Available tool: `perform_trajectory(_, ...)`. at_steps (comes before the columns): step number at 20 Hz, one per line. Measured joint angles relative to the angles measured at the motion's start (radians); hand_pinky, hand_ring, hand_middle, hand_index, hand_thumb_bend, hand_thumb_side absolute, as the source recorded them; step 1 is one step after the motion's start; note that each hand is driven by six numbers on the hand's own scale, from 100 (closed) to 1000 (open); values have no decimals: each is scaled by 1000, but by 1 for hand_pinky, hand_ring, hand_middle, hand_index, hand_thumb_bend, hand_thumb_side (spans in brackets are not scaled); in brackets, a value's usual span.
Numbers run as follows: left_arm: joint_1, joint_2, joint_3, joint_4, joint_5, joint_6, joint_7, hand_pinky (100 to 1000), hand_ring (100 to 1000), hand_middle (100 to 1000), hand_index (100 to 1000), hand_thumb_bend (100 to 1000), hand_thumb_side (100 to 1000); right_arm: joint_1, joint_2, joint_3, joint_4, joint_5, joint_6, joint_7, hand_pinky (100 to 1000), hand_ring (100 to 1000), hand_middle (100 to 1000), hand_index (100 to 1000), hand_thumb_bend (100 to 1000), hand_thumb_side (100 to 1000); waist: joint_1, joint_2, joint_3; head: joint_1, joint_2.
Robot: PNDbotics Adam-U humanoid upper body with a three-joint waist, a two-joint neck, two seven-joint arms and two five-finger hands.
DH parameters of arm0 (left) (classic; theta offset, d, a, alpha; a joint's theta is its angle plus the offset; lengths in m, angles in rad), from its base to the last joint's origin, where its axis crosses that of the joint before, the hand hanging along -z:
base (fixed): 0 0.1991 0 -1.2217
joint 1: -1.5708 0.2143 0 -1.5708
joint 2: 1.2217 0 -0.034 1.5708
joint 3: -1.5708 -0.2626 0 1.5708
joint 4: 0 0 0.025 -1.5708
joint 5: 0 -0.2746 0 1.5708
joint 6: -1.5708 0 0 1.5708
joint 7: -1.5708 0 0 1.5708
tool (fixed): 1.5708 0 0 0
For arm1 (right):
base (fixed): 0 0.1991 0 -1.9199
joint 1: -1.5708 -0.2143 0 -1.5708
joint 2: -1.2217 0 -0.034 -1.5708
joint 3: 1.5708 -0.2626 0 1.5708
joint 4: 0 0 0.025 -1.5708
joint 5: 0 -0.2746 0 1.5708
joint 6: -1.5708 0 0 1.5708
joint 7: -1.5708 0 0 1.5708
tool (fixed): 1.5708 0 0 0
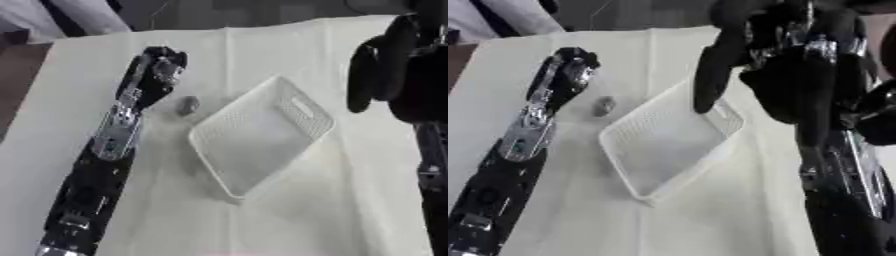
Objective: Pick up objects on the table and place them in the box.
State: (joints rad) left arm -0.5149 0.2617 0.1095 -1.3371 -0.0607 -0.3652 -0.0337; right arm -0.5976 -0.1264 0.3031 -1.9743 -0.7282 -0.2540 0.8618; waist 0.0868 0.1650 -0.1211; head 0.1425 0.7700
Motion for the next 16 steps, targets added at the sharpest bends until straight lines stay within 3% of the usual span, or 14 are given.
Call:
perform_trajectory(5, -5, 10, -20, -112, 82, 51, -25, 100, 100, 100, 206, 100, 669, 0, 2, -1, 0, 6, 0, 0, 530, 626, 798, 327, 100, 952, 0, -3, -2, 0, 0)
perform_trajectory(12, -15, 10, -71, -213, 112, 80, -71, 100, 100, 100, 217, 100, 647, 0, 2, -1, 0, 8, 0, 0, 529, 626, 798, 326, 100, 951, 0, -3, -17, 0, 0)
perform_trajectory(13, -16, 10, -84, -219, 116, 82, -83, 100, 100, 100, 220, 100, 554, 0, 2, -1, 0, 8, 0, 0, 529, 626, 798, 327, 100, 952, 1, -3, -19, 0, 0)
perform_trajectory(14, -20, 10, -98, -223, 121, 82, -97, 100, 100, 100, 221, 100, 630, 0, 2, -1, 0, 8, 0, 0, 529, 626, 798, 327, 100, 951, 2, -3, -19, 0, 0)
perform_trajectory(16, -24, 10, -127, -230, 131, 84, -126, 100, 100, 100, 223, 100, 623, 0, 2, -1, 0, 8, 0, 0, 529, 626, 798, 326, 100, 950, 3, -3, -20, 0, 0)
